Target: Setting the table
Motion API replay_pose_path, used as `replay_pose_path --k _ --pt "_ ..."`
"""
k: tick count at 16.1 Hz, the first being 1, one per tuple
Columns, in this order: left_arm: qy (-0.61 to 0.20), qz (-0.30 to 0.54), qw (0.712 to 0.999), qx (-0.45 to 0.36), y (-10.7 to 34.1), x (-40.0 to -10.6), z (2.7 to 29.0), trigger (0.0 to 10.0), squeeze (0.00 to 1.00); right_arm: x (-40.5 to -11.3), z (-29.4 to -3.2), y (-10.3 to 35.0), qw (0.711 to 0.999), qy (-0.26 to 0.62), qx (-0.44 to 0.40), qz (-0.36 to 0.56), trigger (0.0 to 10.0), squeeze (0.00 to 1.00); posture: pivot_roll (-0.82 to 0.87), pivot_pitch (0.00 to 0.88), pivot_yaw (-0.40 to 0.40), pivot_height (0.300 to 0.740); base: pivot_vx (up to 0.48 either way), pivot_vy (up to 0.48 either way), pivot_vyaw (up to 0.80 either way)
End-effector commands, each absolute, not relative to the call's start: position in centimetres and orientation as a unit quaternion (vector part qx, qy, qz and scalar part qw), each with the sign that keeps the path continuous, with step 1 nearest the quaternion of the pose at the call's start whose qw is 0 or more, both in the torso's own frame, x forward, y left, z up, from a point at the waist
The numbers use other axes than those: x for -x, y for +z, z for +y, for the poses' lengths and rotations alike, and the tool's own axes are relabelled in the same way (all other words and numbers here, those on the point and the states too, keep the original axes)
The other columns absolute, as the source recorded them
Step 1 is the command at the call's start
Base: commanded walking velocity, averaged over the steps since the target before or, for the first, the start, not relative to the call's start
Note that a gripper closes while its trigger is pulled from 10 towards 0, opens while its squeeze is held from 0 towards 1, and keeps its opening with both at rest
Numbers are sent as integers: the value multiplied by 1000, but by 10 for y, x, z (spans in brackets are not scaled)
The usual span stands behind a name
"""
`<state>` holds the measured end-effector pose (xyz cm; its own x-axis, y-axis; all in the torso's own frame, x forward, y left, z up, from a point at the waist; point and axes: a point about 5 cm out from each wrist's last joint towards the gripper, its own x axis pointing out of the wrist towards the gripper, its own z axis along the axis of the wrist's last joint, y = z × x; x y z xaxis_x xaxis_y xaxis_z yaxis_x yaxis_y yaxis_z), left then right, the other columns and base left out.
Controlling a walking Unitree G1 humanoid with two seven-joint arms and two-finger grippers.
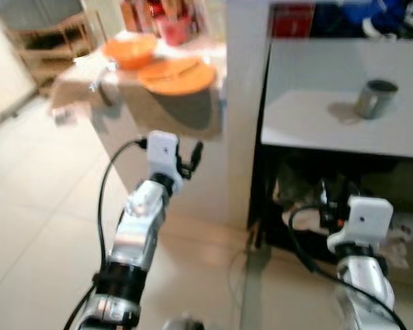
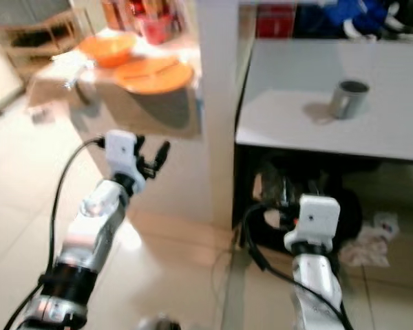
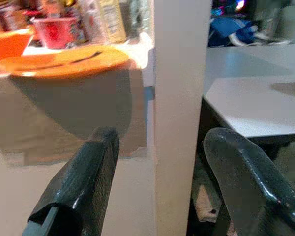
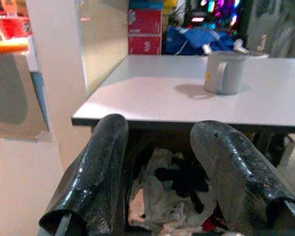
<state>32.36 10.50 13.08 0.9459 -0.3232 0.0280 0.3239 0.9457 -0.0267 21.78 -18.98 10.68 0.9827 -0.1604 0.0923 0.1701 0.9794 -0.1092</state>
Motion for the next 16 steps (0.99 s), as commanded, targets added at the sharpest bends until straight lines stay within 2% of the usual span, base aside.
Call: replay_pose_path --k 1,6,16 --pt "-162 -15 987 14 133 -326 108 10000 0 -218 -188 110 993 -85 60 -51 10000 0 -62 0 98 707 398 270 0" --pt "-166 -22 986 1 135 -326 109 10000 0 -216 -186 110 993 -82 66 -52 10000 0 -61 0 99 707 401 263 0" --pt "-163 -39 986 4 140 -327 109 10000 0 -219 -184 111 993 -79 72 -57 10000 0 -55 0 98 707 464 0 0"
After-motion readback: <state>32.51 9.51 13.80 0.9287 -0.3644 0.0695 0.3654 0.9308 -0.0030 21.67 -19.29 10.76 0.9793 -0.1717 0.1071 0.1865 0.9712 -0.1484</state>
